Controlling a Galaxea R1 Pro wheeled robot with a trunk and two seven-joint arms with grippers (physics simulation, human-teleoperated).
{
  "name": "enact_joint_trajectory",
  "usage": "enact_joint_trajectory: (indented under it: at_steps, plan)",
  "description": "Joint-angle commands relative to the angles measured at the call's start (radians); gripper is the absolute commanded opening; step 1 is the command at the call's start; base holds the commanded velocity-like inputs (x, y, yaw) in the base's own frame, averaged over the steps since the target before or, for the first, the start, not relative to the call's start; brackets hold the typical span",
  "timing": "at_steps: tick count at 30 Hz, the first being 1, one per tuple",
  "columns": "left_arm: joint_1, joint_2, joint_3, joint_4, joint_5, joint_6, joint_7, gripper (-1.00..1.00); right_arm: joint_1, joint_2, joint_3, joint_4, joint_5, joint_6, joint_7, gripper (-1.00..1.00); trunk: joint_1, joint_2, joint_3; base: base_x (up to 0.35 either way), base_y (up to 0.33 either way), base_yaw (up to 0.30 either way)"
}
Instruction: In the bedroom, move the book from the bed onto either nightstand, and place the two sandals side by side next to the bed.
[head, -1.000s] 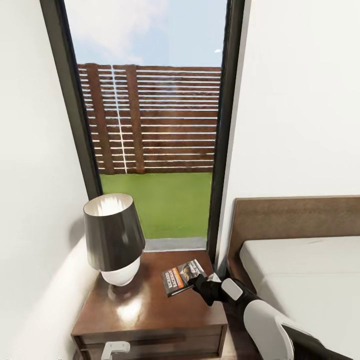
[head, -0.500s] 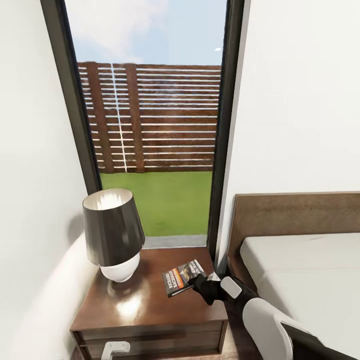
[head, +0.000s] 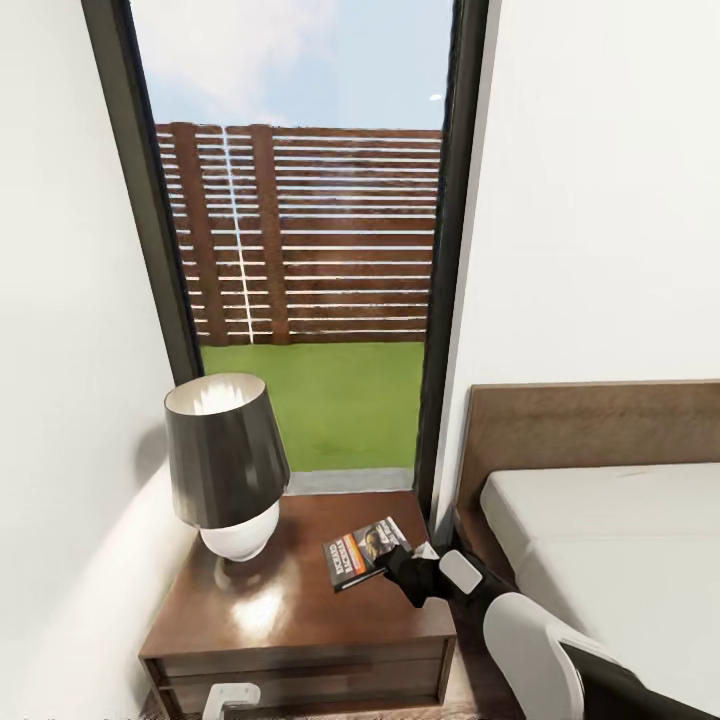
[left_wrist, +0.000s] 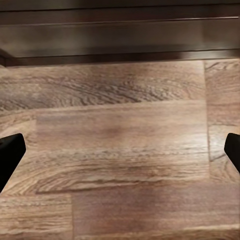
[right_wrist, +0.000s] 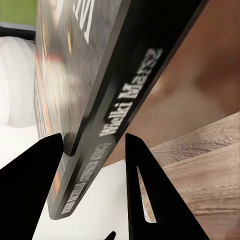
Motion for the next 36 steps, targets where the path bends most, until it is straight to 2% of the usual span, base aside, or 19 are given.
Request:
enact_joint_trajectory:
  at_steps: [1, 6, 15, 21, 36]
  plan:
    - [0.000, -0.001, 0.008, -0.004, -0.007, 0.007, -0.007, 1.00, -0.001, 0.001, -0.006, -0.002, 0.002, 0.005, 0.001, -1.00, 0.004, -0.008, -0.004, 0.000, 0.000, 0.000]
    - [0.000, -0.001, 0.008, -0.004, -0.007, 0.007, -0.007, 1.00, -0.005, 0.003, -0.006, -0.001, 0.002, 0.005, 0.000, -1.00, 0.023, -0.043, -0.020, 0.000, 0.000, 0.000]
    - [0.000, -0.001, 0.008, -0.004, -0.007, 0.007, -0.006, 1.00, -0.007, 0.005, -0.006, -0.001, 0.002, 0.005, 0.001, -1.00, 0.023, -0.043, -0.020, 0.000, 0.000, 0.000]
    - [0.000, -0.001, 0.008, -0.004, -0.007, 0.008, -0.006, 1.00, -0.008, 0.005, -0.006, -0.001, 0.002, 0.005, 0.001, -1.00, 0.046, -0.085, -0.039, 0.000, 0.000, 0.000]
    - [0.000, -0.001, 0.008, -0.004, -0.007, 0.010, -0.004, 1.00, -0.007, 0.004, -0.007, -0.002, 0.002, 0.005, 0.011, -1.00, 0.046, -0.085, -0.039, 0.000, 0.000, 0.000]
